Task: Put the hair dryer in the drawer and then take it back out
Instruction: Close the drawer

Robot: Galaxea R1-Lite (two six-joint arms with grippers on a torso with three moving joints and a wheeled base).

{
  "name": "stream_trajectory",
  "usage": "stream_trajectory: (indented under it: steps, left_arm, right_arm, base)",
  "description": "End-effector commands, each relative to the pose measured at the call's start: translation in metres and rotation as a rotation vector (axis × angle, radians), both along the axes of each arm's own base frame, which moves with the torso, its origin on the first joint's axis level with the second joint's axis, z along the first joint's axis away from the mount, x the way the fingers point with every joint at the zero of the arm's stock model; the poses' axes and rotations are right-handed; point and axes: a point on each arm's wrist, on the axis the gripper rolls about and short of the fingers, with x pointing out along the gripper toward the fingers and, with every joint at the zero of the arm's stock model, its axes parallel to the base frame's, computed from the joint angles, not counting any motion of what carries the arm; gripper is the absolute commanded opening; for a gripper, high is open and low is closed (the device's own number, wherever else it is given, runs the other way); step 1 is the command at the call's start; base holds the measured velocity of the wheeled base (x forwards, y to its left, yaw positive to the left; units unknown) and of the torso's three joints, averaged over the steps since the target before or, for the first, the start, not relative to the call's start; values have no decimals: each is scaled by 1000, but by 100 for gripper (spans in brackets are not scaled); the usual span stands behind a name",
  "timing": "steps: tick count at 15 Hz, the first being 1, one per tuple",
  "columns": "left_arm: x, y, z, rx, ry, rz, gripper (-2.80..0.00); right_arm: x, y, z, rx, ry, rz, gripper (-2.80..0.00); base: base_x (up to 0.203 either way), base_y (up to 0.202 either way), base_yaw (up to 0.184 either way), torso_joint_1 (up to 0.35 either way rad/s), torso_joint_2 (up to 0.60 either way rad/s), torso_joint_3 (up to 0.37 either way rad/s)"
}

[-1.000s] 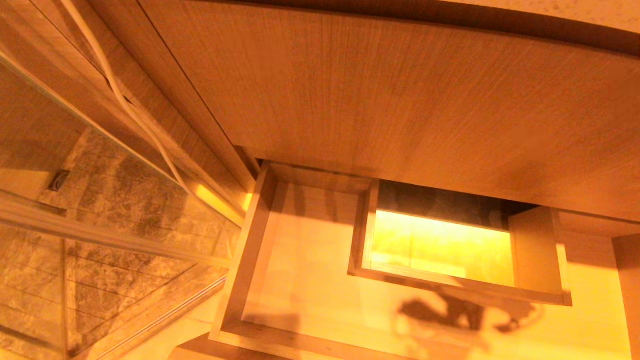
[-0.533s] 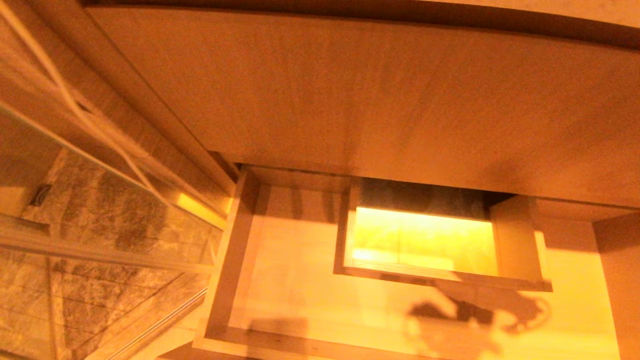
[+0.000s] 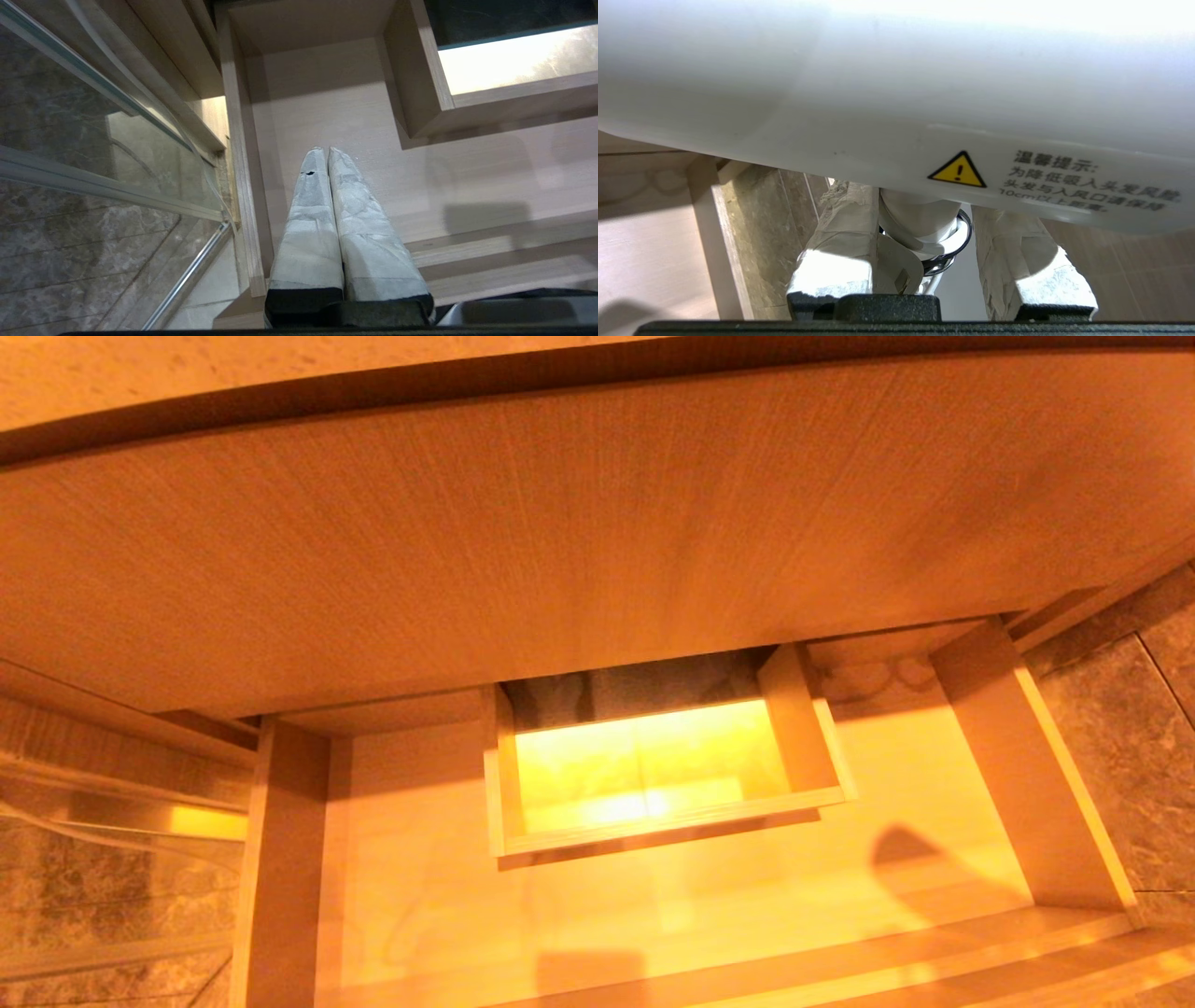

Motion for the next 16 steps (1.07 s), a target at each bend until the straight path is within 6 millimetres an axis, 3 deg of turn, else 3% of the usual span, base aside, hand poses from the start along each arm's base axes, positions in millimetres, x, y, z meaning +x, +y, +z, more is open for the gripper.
stream_trajectory:
  steps: [1,10,16]
  left_arm:
    - [0,0,0,0,1,0,-280]
    - [0,0,0,0,1,0,-280]
    - [0,0,0,0,1,0,-280]
  right_arm:
    - [-1,1,0,-4,-1,0,-280]
    - [-2,2,2,-9,-8,3,-280]
    - [-6,4,1,-15,-18,4,-280]
  base:
    - [0,0,0,0,0,0]
    - [0,0,0,1,-4,-5]
    - [0,0,0,99,-385,-279]
